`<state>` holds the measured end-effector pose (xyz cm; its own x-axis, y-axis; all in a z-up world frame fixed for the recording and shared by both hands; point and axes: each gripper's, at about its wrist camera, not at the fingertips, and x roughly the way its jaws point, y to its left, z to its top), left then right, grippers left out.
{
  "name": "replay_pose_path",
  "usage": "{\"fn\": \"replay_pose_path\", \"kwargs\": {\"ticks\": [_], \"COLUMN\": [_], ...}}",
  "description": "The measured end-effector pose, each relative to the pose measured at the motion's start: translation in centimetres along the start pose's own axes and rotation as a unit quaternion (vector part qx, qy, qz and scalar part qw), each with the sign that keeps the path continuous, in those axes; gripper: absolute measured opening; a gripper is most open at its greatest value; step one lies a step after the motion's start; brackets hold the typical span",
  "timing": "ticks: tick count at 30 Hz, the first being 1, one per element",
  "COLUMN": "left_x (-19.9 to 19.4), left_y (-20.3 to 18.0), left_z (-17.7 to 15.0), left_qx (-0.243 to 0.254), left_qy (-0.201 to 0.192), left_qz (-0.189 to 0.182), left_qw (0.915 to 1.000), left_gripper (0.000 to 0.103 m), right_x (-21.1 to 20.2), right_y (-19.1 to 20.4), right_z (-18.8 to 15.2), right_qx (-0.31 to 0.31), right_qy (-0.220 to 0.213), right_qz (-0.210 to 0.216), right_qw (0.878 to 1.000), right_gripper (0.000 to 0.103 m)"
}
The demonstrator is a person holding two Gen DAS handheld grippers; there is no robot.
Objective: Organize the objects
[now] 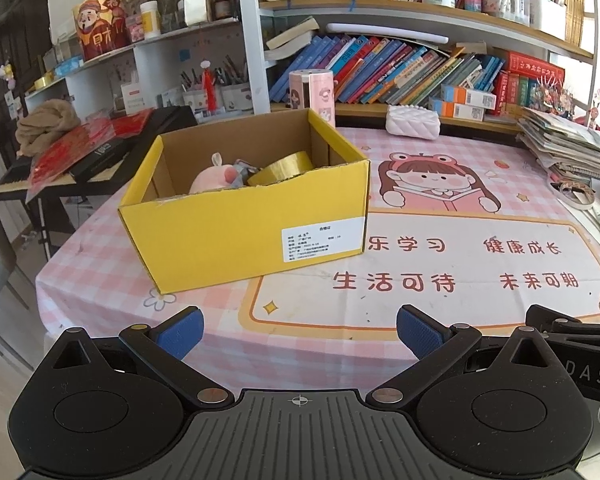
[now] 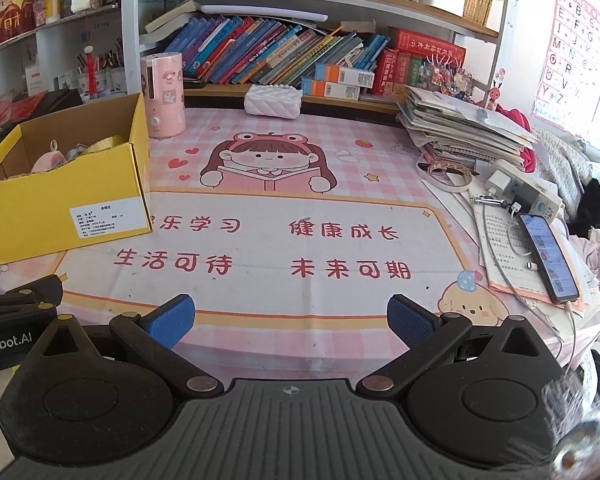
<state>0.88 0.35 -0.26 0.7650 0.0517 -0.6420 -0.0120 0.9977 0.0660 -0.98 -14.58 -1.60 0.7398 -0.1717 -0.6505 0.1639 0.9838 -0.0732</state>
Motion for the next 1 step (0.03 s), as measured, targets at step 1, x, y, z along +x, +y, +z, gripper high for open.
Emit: {"fn": "replay_pose_path", "kwargs": {"ticks": [1], "left_x": [0.09], "left_y": [0.05], "left_z": [0.06], "left_qx": [-0.001], "left_qy": [0.001], "left_qz": [-0.003], "left_qw": [1.0000], "left_gripper": [0.103], "right_x": [0.10], "right_y": [-0.01], "right_z": [0.01], "right_qx": [0.000], "right_qy": [0.001], "right_qz": [0.000], "right_qw": [1.000], "right_gripper": [0.103]}}
